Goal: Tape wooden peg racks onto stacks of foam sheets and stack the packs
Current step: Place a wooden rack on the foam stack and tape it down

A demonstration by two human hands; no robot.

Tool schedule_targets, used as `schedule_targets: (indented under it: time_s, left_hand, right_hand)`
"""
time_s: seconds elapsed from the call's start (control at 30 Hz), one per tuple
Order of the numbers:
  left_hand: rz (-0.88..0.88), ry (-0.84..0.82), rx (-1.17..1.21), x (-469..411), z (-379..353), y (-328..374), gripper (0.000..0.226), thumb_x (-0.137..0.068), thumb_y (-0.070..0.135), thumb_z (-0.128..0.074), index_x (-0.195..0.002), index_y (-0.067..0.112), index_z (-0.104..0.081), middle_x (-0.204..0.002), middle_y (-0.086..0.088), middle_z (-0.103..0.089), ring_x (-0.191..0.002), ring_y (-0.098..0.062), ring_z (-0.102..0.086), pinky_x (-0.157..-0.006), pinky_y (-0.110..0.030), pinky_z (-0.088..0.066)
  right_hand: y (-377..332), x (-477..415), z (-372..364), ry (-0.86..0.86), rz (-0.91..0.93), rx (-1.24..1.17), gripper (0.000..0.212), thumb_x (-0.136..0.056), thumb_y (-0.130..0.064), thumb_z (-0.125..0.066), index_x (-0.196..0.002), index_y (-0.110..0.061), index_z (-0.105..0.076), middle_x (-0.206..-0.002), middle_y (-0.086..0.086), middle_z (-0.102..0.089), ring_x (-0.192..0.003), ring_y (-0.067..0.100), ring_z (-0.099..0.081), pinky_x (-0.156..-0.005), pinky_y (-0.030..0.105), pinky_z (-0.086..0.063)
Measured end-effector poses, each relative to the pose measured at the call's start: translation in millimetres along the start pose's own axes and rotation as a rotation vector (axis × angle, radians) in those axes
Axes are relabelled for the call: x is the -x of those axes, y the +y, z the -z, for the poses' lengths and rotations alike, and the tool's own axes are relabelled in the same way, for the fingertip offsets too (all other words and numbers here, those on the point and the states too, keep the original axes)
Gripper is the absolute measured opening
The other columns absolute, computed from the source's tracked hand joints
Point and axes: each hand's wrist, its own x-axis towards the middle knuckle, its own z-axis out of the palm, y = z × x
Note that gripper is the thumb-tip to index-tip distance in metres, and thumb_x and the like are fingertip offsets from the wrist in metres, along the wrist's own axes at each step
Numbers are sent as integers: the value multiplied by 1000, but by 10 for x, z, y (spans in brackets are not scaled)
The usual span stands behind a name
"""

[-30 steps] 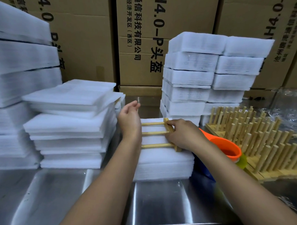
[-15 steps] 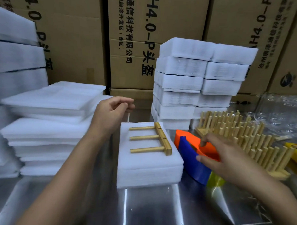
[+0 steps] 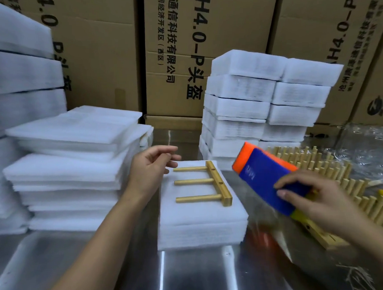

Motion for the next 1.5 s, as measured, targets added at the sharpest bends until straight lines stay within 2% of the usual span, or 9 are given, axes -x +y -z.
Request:
schedule_targets:
  time_s: [0.1,0.33,0.5,0.87,0.97,1.1,1.2,1.3,1.5]
  left_hand:
    - [51,-85,47,15,-34,-17,30,-94,2,-48,-87,20,-71,-80,2,-74,-73,-9,-68,-61,-17,-53]
    - [289,-137,372,4,-75,25,31,-93,31,-50,-89,10,-72,-89,-13,-74,-83,-22,-72,-62,-25,-56]
    - [464,-249,480,13,-74,120,76,-55,66,-59,-93,1,-71,-93,-19,-72,-81,-26,-72,-59,-27,-56]
    - [381,-210,476,48,-11,263,12,-69,26,-68,-65,20,-78,-68,-4,-70,-58,-7,-63,-49,-16,-52]
    - [440,-174,502,36,13,255,31,-88,13,-58,-64,17,-78,-71,-6,-71,-59,-7,-65,-49,-16,-52]
    - [516,-120,576,31,16,270,20,-89,8,-56,-76,7,-70,-70,-9,-72,-56,-8,-67,-47,-16,-52]
    - [548,-85,623,23,16,270,12,-88,12,-58,-81,6,-66,-65,-7,-71,-53,-8,-67,-45,-16,-51]
    - [571,-69,600,6,21,277,15,-82,23,-66,-85,9,-67,-63,-5,-70,-49,-7,-65,-42,-15,-50]
    - [628,7,548,6,6,259,16,-84,23,-66,-82,7,-65,-54,-4,-66,-43,-7,-62,-38,-14,-47]
  right_hand:
    - [-207,-210,200,31,-13,-284,8,-66,-24,-73,-70,-31,-72,-80,-11,-69,-78,0,-59,-69,10,-46]
    - [-341,-553,98,-166,-91,-906,17,-61,-8,-61,-60,-23,-68,-66,-4,-61,-56,10,-60,-48,14,-45]
    - [-318,-709,-15,-240,-119,-926,24,-65,-6,-53,-57,-23,-67,-61,-3,-62,-51,10,-60,-45,14,-46]
    - [-255,-919,-21,-412,-74,-936,26,-67,-4,-52,-59,-23,-69,-66,-3,-65,-56,11,-64,-49,17,-50]
    - [-217,-944,-26,-448,-58,-946,29,-69,-5,-50,-64,-24,-71,-74,-1,-69,-63,14,-67,-54,21,-54]
    - [-149,-931,-10,-403,-50,-913,33,-72,-8,-49,-73,-26,-77,-90,-2,-73,-79,16,-70,-65,25,-58]
    - [-139,-875,26,-386,10,-834,27,-65,-18,-73,-89,-30,-79,-106,-5,-72,-96,14,-69,-74,23,-56]
    - [-133,-779,35,-391,35,-654,63,-43,-44,-89,-104,-40,-72,-122,-7,-65,-108,15,-64,-78,24,-55]
    - [-185,-610,-245,-132,180,-334,69,-58,-41,-82,-118,-55,-54,-135,-15,-44,-121,8,-52,-89,24,-53]
